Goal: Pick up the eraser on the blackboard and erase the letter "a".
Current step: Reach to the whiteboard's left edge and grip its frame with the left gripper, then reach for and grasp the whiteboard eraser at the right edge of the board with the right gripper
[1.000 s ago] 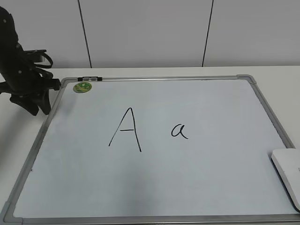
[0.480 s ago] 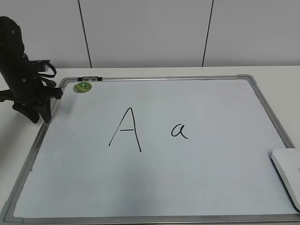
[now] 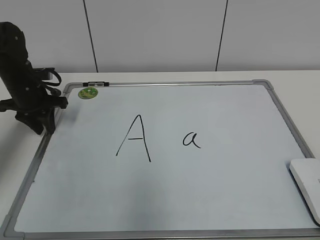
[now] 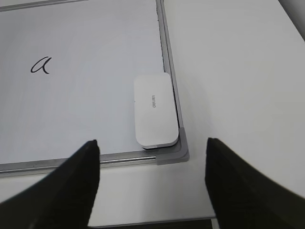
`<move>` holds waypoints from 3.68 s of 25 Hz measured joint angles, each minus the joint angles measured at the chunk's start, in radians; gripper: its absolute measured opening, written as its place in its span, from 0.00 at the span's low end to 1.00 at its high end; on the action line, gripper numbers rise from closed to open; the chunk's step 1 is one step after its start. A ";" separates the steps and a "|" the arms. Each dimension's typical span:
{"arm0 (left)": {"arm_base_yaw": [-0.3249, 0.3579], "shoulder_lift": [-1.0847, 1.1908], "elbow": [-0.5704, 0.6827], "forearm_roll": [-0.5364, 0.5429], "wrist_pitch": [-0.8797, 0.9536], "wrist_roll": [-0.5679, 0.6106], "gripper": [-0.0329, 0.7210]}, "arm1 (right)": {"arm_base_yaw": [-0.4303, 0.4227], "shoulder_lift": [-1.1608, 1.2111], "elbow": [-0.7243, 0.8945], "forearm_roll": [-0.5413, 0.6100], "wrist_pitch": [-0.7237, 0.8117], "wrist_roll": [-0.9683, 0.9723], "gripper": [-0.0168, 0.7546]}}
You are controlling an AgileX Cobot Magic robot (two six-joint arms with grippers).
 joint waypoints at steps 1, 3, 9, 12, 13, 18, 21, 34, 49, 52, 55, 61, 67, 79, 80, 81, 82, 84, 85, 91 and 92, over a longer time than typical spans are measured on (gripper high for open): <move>0.000 0.000 0.000 -0.002 0.000 0.000 0.31 | 0.000 0.000 0.000 -0.002 0.000 0.000 0.69; 0.000 0.000 0.000 -0.005 0.000 0.000 0.26 | 0.000 0.000 0.000 -0.002 0.000 0.000 0.69; 0.000 0.000 0.000 -0.010 0.000 0.000 0.15 | 0.000 0.000 0.000 -0.004 0.000 0.000 0.69; 0.000 0.000 0.000 -0.010 0.000 0.000 0.14 | 0.000 0.000 0.000 -0.004 0.000 0.000 0.69; 0.000 0.000 0.000 -0.010 0.000 0.000 0.14 | 0.000 0.000 0.000 -0.004 0.000 0.000 0.69; 0.000 0.001 -0.001 -0.010 0.000 0.000 0.14 | 0.000 0.000 0.000 -0.004 0.000 0.000 0.69; 0.000 0.001 -0.001 -0.011 0.000 0.000 0.14 | 0.000 0.000 -0.002 0.000 0.000 0.000 0.69; 0.000 0.001 -0.001 -0.022 -0.002 0.000 0.14 | 0.030 0.542 -0.157 0.009 0.006 0.000 0.69; 0.000 0.001 -0.001 -0.034 -0.002 0.002 0.14 | 0.066 1.109 -0.225 -0.021 -0.096 -0.047 0.89; 0.000 0.001 -0.001 -0.034 -0.002 0.002 0.14 | 0.066 1.204 -0.229 -0.026 -0.180 -0.047 0.90; 0.000 0.001 -0.001 -0.034 -0.002 0.002 0.14 | 0.066 1.288 -0.231 -0.026 -0.253 -0.049 0.90; 0.000 0.001 -0.001 -0.036 -0.002 0.002 0.14 | 0.066 1.431 -0.276 -0.026 -0.296 -0.049 0.90; 0.000 0.001 -0.001 -0.036 -0.002 0.002 0.14 | 0.066 1.547 -0.358 -0.026 -0.309 -0.049 0.89; 0.000 0.001 -0.001 -0.038 -0.002 0.002 0.14 | 0.066 1.694 -0.398 -0.026 -0.315 -0.049 0.89; 0.000 0.001 -0.001 -0.038 -0.002 0.002 0.14 | 0.066 1.698 -0.398 -0.026 -0.315 -0.049 0.89; 0.000 0.001 -0.001 -0.038 -0.002 0.002 0.14 | 0.066 1.704 -0.398 -0.026 -0.315 -0.049 0.89; 0.000 0.001 -0.001 -0.038 -0.002 0.002 0.14 | 0.066 1.709 -0.398 -0.026 -0.315 -0.049 0.89; 0.000 0.001 -0.001 -0.040 -0.002 0.002 0.14 | 0.066 1.723 -0.398 -0.026 -0.318 -0.049 0.88; 0.000 0.001 -0.001 -0.040 -0.002 0.002 0.14 | 0.066 1.730 -0.398 -0.026 -0.318 -0.049 0.88; 0.000 0.001 -0.001 -0.041 -0.004 0.002 0.14 | 0.066 1.741 -0.399 -0.026 -0.318 -0.049 0.85; 0.000 0.001 -0.001 -0.041 -0.004 0.002 0.14 | 0.066 1.742 -0.399 -0.026 -0.318 -0.049 0.83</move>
